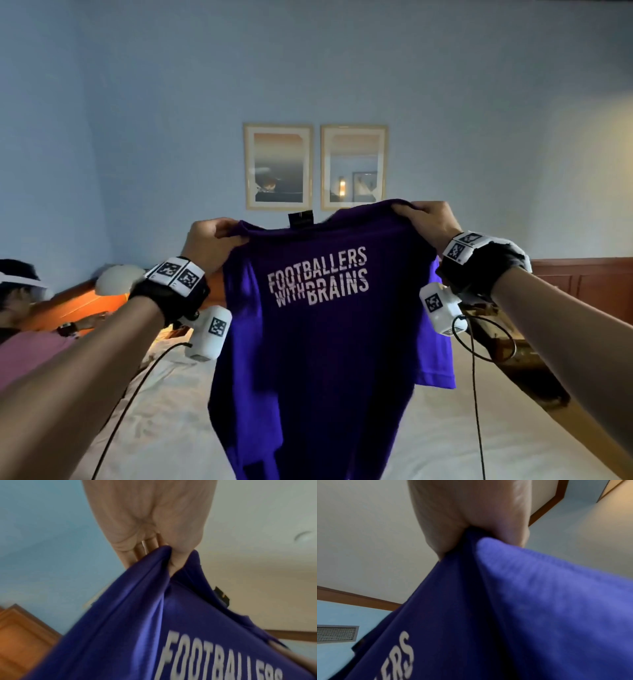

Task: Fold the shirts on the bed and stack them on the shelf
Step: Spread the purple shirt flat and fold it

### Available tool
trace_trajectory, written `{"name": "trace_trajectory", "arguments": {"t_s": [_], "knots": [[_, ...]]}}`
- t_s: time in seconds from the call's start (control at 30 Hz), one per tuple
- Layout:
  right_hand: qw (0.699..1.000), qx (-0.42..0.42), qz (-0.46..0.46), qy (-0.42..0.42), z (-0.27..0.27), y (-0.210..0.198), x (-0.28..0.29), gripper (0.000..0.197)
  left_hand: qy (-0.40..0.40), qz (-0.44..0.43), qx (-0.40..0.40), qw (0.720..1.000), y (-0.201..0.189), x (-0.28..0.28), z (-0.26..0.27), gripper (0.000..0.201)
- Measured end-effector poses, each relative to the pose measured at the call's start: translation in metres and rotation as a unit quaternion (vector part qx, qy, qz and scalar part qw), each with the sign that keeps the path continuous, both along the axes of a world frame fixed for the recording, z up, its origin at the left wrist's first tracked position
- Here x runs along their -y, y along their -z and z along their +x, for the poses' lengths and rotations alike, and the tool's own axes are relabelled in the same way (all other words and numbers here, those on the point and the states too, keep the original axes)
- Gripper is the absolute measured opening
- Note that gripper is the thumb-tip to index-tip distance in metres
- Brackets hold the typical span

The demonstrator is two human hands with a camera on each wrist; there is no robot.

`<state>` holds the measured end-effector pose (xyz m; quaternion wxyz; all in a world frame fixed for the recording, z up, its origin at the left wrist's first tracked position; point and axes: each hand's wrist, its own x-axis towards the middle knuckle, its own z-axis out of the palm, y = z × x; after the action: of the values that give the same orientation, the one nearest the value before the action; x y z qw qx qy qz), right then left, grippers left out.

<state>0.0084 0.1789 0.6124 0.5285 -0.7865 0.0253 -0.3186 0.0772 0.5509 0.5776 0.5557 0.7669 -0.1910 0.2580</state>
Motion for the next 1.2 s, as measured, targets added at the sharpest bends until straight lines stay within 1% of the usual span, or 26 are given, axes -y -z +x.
{"name": "trace_trajectory", "arguments": {"t_s": [0.03, 0.1, 0.13, 0.2, 0.23, 0.3, 0.33, 0.4, 0.47, 0.5, 0.53, 0.6, 0.63, 0.67, 0.7, 0.73, 0.8, 0.87, 0.9, 0.93, 0.97, 1.0, 1.03, 1.1, 1.13, 1.2], "knots": [[1.0, -0.001, 0.0, 0.012, 0.002, -0.001, 0.002, 0.019, 0.019, -0.032, -0.019, 0.999, 0.0, -0.002, 0.001, 0.019], [1.0, -0.011, -0.02, 0.01, 0.003, -0.005, 0.001, 0.008, 0.038, -0.06, -0.029, 0.997, -0.001, -0.001, 0.0, 0.024], [0.999, -0.016, -0.031, 0.002, 0.005, -0.006, 0.0, 0.016, 0.039, -0.061, -0.017, 0.997, -0.002, 0.001, -0.001, 0.028], [0.999, -0.023, -0.037, -0.019, 0.007, -0.005, -0.007, 0.03, 0.024, -0.034, 0.018, 0.999, -0.006, 0.008, -0.003, 0.027], [0.999, -0.023, -0.04, -0.022, 0.005, -0.005, -0.012, 0.03, 0.012, -0.011, 0.034, 0.999, -0.008, 0.012, -0.006, 0.023], [0.999, -0.024, -0.04, -0.027, 0.002, -0.007, -0.017, 0.019, -0.009, 0.024, 0.053, 0.998, -0.012, 0.018, -0.01, 0.018], [0.998, -0.039, -0.038, -0.034, -0.001, -0.008, -0.017, 0.015, -0.008, 0.024, 0.049, 0.998, -0.012, 0.019, -0.01, 0.02], [0.993, -0.086, -0.065, -0.045, -0.006, -0.009, -0.012, 0.017, 0.019, 0.023, 0.041, 0.999, -0.012, 0.018, -0.011, 0.019], [0.989, -0.091, -0.102, -0.047, -0.005, -0.008, -0.002, 0.012, 0.053, 0.083, 0.045, 0.994, -0.011, 0.012, -0.013, 0.018], [0.99, -0.077, -0.106, -0.047, -0.005, -0.006, 0.002, 0.01, 0.053, 0.145, 0.048, 0.987, -0.008, 0.008, -0.012, 0.019], [0.993, -0.057, -0.094, -0.043, -0.004, -0.005, 0.007, 0.011, 0.034, 0.219, 0.05, 0.974, -0.006, 0.004, -0.011, 0.02], [0.997, -0.027, -0.069, -0.023, -0.002, -0.001, 0.012, 0.015, -0.046, 0.347, 0.041, 0.936, 0.004, -0.003, -0.003, 0.02], [0.998, -0.017, -0.067, -0.012, 0.0, 0.001, 0.013, 0.016, -0.091, 0.377, 0.03, 0.921, 0.01, -0.005, 0.003, 0.02], [0.998, -0.011, -0.068, -0.002, 0.002, 0.003, 0.013, 0.016, -0.131, 0.386, 0.02, 0.913, 0.015, -0.005, 0.007, 0.02], [0.998, -0.011, -0.068, 0.011, 0.004, 0.005, 0.012, 0.015, -0.159, 0.381, 0.013, 0.911, 0.019, -0.006, 0.009, 0.019], [0.998, -0.013, -0.065, 0.022, 0.005, 0.007, 0.011, 0.015, -0.178, 0.358, 0.007, 0.916, 0.021, -0.006, 0.011, 0.017], [0.998, -0.027, -0.049, 0.034, 0.009, 0.009, 0.014, 0.017, -0.177, 0.276, -0.024, 0.944, 0.022, -0.009, 0.014, 0.015], [0.997, -0.032, -0.043, 0.053, 0.012, 0.01, 0.018, 0.02, -0.127, 0.185, -0.044, 0.973, 0.02, -0.009, 0.018, 0.009], [0.996, -0.034, -0.048, 0.062, 0.011, 0.011, 0.019, 0.022, -0.078, 0.126, -0.054, 0.988, 0.019, -0.009, 0.018, 0.005], [0.996, -0.034, -0.052, 0.064, 0.012, 0.012, 0.02, 0.024, -0.033, 0.076, -0.058, 0.995, 0.017, -0.007, 0.016, 0.008], [0.996, -0.033, -0.055, 0.061, 0.012, 0.013, 0.02, 0.025, -0.008, 0.048, -0.048, 0.998, 0.016, -0.006, 0.016, 0.011], [0.996, -0.032, -0.059, 0.055, 0.012, 0.013, 0.019, 0.024, 0.002, 0.052, -0.031, 0.998, 0.013, -0.005, 0.015, 0.009], [0.996, -0.034, -0.067, 0.049, 0.01, 0.014, 0.018, 0.021, 0.004, 0.077, -0.01, 0.997, 0.011, -0.005, 0.014, 0.004], [0.993, -0.056, -0.095, 0.039, 0.005, 0.015, 0.018, 0.023, -0.027, 0.132, 0.012, 0.991, 0.006, -0.008, 0.015, 0.017], [0.991, -0.072, -0.108, 0.034, 0.004, 0.016, 0.02, 0.025, -0.039, 0.132, 0.003, 0.991, 0.003, -0.009, 0.014, 0.019], [0.989, -0.067, -0.126, 0.033, 0.002, 0.018, 0.024, 0.023, -0.02, 0.078, -0.023, 0.996, 0.001, -0.012, 0.014, 0.01]]}}
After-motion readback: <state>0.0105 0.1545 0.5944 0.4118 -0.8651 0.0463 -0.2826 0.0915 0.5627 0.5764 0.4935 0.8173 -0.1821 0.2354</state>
